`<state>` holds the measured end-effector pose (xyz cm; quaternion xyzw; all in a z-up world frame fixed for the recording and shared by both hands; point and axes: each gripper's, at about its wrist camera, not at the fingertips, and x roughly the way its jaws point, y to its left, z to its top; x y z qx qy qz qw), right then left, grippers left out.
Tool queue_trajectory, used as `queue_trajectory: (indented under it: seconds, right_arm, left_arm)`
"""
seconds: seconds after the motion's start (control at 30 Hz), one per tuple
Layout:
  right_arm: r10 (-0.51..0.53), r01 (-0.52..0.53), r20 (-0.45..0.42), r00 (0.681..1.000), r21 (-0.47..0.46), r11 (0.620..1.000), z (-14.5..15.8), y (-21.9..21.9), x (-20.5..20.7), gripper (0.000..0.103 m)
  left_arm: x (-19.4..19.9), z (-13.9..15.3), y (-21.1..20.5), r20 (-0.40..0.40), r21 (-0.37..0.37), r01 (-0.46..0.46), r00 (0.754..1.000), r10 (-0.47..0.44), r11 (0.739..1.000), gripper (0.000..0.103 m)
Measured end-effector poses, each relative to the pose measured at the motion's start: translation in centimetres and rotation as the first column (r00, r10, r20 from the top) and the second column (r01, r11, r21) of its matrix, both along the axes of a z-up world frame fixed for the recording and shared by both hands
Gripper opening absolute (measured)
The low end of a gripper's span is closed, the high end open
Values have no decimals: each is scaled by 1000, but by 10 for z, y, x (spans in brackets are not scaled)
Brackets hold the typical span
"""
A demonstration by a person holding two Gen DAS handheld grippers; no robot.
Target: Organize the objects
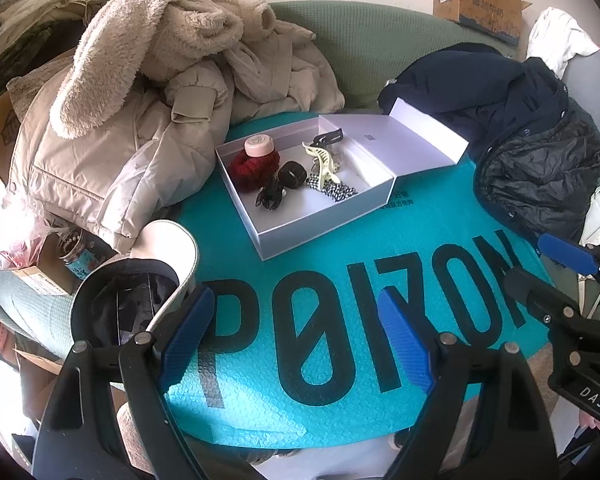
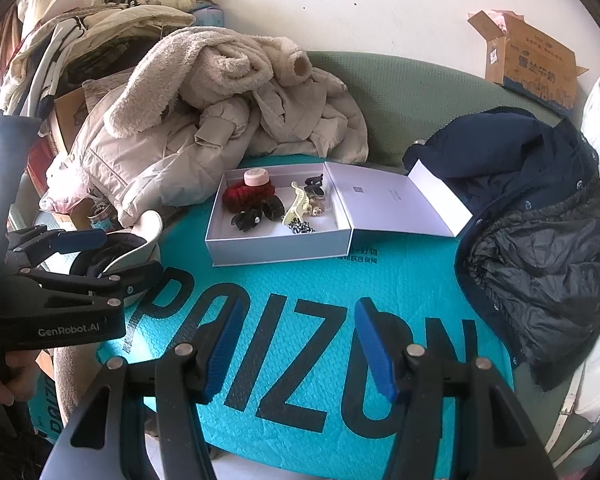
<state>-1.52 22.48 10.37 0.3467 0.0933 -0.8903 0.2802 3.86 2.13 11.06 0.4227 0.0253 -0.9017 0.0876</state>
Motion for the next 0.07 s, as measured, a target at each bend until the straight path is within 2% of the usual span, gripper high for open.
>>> queue_trajectory:
  seconds: [0.07]
  right_arm:
    - [-1, 1, 9, 1000, -2, 1000, -3, 2, -2, 58]
  left_arm:
    - [-2, -4, 2, 5, 2, 3, 1000, -3, 1000, 83]
